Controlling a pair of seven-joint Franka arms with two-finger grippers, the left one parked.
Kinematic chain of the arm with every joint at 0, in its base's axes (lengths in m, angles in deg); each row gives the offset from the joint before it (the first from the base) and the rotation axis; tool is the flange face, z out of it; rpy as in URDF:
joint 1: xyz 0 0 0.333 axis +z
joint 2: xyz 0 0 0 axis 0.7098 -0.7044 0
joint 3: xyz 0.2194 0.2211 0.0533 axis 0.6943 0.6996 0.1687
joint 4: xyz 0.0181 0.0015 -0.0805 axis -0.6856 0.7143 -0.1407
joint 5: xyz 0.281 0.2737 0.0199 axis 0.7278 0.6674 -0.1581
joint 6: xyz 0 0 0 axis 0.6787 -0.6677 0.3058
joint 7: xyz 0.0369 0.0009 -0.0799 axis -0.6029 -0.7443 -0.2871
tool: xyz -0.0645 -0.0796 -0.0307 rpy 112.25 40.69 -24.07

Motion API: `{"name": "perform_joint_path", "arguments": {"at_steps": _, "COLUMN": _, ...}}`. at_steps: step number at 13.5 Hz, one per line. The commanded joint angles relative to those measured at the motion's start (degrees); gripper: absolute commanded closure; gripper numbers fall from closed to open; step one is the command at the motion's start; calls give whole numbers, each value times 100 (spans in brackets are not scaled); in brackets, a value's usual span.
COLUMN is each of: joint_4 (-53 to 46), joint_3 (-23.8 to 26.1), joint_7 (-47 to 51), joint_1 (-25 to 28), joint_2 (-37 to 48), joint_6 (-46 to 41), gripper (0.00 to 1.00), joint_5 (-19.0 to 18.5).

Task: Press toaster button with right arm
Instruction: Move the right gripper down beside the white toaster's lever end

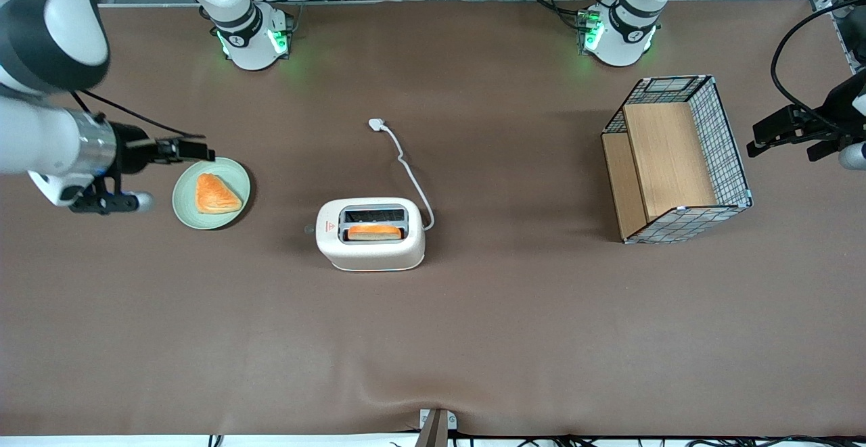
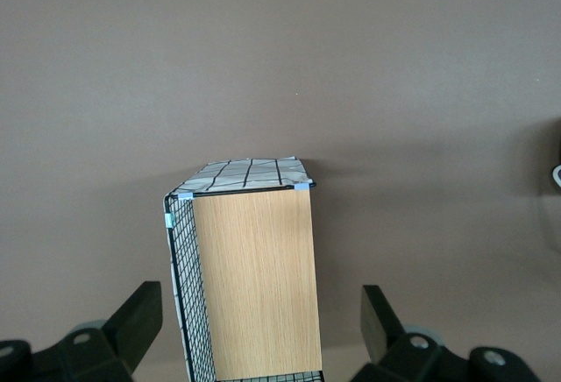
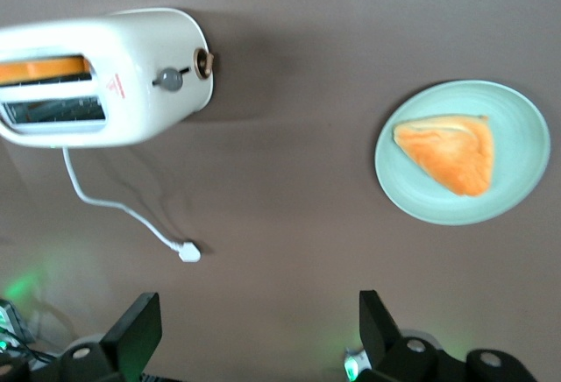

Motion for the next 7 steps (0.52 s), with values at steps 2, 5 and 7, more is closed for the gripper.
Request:
{"name": "perform_joint_path", "arguments": {"at_steps": 2, "joint_4": 31, "joint_3": -15, "joint_7": 55, "joint_1": 24, "joint_2": -409, "joint_6": 367, "gripper": 11, "joint_5": 629}}
{"name": "perform_joint_path", "arguments": {"at_steps": 5, "joint_4": 23, "joint_3": -15, "joint_7": -6, "joint_1": 147, "joint_2": -717, "joint_6": 823, "gripper": 55, "joint_5": 990}}
{"name": "perform_joint_path", "arguments": {"at_steps": 7, "joint_4": -4, "joint_3": -15, "joint_7": -33, "joint_1": 191, "joint_2": -893, "joint_6": 991, "gripper": 89, "joint_5": 1166}}
